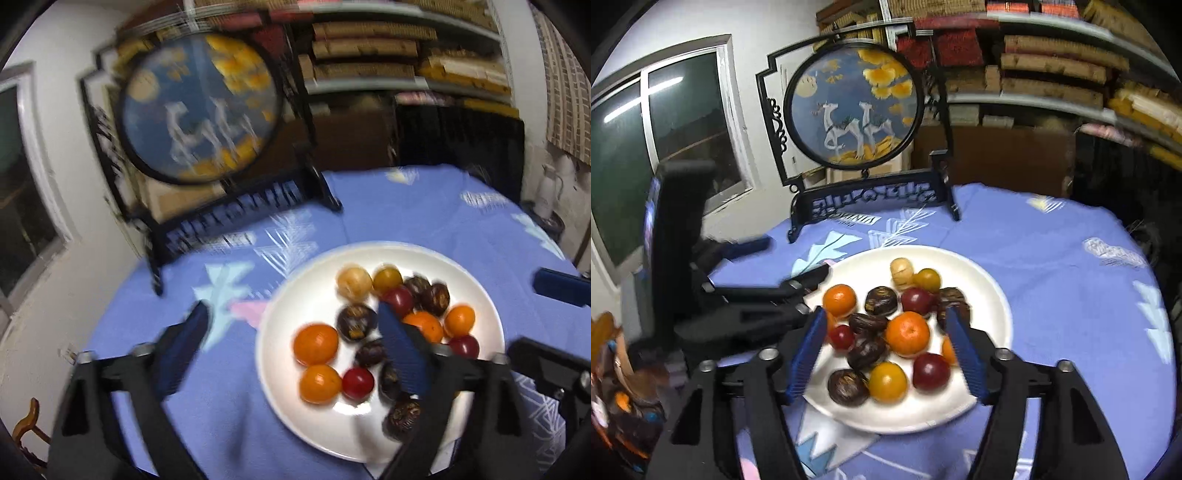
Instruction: Organize fruits
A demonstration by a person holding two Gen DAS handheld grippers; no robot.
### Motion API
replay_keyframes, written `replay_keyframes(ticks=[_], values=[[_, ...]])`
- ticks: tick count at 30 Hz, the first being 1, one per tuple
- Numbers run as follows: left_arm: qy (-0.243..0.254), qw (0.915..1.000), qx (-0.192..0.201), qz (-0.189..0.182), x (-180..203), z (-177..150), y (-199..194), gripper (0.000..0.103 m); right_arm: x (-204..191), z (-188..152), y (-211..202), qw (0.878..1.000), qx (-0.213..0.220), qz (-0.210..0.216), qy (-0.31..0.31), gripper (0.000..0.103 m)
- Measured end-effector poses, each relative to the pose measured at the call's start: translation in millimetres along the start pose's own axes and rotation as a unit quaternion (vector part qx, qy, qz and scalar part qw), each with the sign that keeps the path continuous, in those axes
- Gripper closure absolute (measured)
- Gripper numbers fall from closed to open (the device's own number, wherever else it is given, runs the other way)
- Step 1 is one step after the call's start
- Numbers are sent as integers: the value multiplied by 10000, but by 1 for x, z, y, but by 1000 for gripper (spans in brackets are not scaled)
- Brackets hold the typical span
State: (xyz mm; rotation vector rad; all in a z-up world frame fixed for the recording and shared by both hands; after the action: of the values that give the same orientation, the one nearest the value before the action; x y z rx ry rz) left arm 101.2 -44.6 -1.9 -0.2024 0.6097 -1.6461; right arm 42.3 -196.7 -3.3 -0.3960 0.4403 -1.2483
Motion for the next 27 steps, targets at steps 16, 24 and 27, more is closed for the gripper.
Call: replay_keyframes(ticks=[16, 24, 27], values=[[-423, 9948, 919, -100, -11, 2, -85, 5, -4, -34, -62, 9983, 354, -455, -84, 18], [-474, 9946, 885, -267, -13, -4, -97, 5, -23, -35, -67, 9981, 395, -385, -267, 18], [-471, 9950, 880, -93, -13, -8, -101, 5, -30, -37, -68, 9978, 382, -392, -379, 18]])
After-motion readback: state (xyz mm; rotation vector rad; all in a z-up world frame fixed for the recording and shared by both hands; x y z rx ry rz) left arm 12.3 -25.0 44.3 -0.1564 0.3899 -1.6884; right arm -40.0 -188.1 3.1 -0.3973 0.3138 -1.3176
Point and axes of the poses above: each gripper's, at about its wrist camera, not at the fingertips, and y roughly the way its jaws point, x to its right, z to its top, the point moved 1 cm from there along y, roughly the way its jaws point, and after that the axes turned 1 degree about x, right-handed, at the moved point
